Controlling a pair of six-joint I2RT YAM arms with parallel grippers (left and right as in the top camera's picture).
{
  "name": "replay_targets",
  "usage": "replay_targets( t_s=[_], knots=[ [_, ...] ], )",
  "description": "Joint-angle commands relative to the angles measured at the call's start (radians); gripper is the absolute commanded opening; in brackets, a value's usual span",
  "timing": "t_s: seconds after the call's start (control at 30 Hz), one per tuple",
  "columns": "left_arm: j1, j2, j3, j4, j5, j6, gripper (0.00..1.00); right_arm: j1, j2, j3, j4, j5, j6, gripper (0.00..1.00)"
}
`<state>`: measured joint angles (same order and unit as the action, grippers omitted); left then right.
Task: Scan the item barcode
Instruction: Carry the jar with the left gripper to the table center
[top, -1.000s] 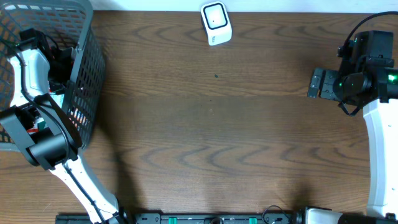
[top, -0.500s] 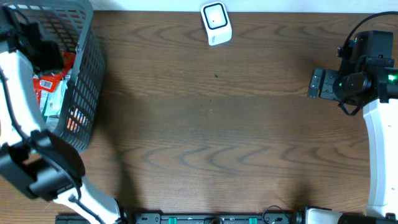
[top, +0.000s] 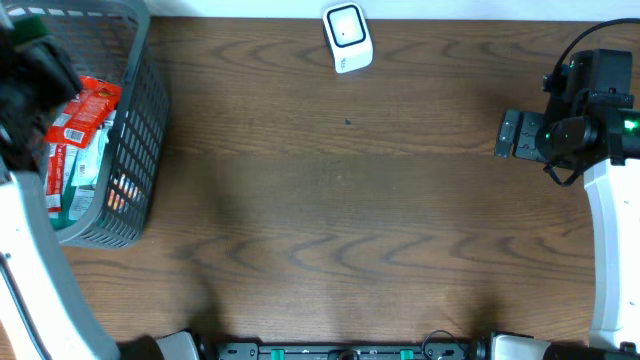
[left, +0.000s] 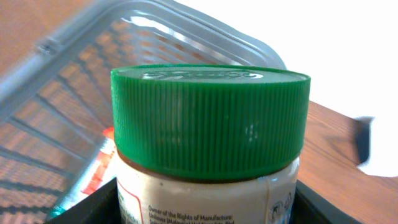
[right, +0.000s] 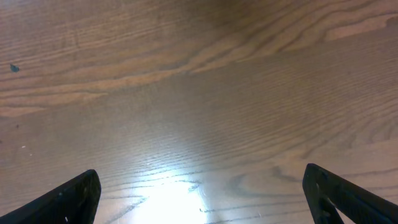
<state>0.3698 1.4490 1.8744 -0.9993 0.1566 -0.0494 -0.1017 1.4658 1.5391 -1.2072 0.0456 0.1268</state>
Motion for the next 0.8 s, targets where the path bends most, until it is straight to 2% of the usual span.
replay_targets(
  t_s=[0.0, 0.2, 0.37, 0.53, 0.77],
  knots=[
    [-0.103, -0.047, 0.018, -0.054, 0.041, -0.064, 0.56, -0.002, -0.001, 0.01, 0.002, 0.009, 0.015, 0.99],
    [-0.287, -0.057, -0.005, -0.2, 0.041, -0.113, 0.55, -0.002, -0.001, 0.01, 0.002, 0.009, 0.015, 0.99],
    [-0.439, -0.056, -0.107, -0.215, 0.041, -0.18, 0.55, -0.002, -0.001, 0.01, 0.002, 0.009, 0.014, 0.99],
    [-0.594, -0.051, -0.273, -0.15, 0.041, -0.247, 0.56, -0.002, -0.001, 0.01, 0.002, 0.009, 0.014, 0.99],
    [-0.814, 0.011, -0.539, 0.07, 0.041, -0.363, 0.55, -0.002, -0.001, 0.01, 0.002, 0.009, 0.015, 0.99]
  ],
)
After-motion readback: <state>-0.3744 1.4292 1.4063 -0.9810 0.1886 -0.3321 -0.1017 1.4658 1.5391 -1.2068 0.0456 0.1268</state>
